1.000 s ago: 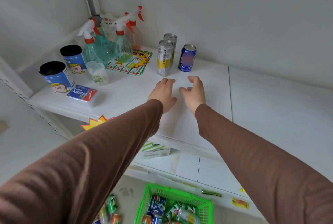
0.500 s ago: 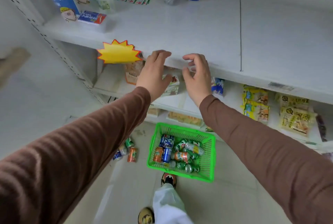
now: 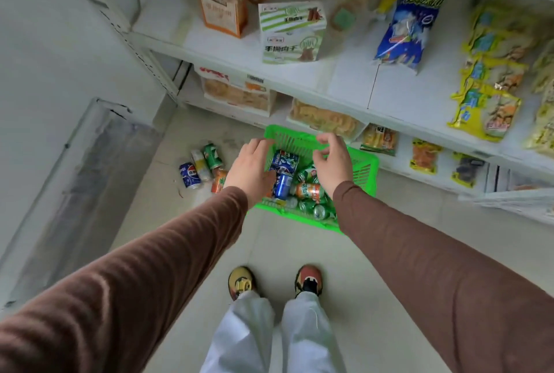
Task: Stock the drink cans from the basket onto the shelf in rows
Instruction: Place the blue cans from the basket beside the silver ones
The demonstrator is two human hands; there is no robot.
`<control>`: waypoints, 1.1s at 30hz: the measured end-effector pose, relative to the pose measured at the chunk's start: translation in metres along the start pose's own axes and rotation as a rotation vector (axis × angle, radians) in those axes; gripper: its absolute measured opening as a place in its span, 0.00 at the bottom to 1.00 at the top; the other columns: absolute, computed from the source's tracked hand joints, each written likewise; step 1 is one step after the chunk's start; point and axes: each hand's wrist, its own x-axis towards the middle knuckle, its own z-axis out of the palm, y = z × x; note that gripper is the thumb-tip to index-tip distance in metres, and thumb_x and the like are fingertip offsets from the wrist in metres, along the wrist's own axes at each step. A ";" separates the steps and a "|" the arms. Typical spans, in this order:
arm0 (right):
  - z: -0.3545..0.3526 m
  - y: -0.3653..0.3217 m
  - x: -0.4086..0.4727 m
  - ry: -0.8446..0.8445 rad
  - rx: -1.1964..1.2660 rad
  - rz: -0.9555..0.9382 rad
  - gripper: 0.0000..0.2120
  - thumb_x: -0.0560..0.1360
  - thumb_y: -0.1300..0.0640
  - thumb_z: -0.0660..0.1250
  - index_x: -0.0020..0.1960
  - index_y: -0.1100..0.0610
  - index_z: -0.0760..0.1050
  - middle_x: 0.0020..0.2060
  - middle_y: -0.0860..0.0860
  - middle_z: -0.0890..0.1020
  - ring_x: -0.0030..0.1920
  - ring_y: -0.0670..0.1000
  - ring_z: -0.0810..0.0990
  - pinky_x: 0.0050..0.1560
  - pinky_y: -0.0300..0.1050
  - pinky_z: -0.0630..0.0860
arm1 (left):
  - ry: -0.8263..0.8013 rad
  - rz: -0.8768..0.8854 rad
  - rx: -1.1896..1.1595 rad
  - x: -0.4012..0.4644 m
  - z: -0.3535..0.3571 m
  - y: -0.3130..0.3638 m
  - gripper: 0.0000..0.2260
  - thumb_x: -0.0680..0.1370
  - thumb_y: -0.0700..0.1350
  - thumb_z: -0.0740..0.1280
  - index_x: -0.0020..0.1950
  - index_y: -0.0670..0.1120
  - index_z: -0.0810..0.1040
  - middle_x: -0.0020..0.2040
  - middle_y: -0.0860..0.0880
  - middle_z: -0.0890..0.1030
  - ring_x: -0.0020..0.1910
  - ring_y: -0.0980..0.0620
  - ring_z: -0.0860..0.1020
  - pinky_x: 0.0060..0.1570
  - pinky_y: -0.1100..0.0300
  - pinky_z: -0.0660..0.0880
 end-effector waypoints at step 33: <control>0.334 0.224 0.100 -0.470 -0.449 0.096 0.18 0.78 0.53 0.69 0.62 0.60 0.69 0.64 0.59 0.74 0.64 0.61 0.72 0.58 0.54 0.71 | -0.065 -0.236 -0.060 0.044 0.289 -0.198 0.27 0.72 0.38 0.68 0.71 0.46 0.67 0.61 0.45 0.73 0.62 0.44 0.71 0.63 0.53 0.69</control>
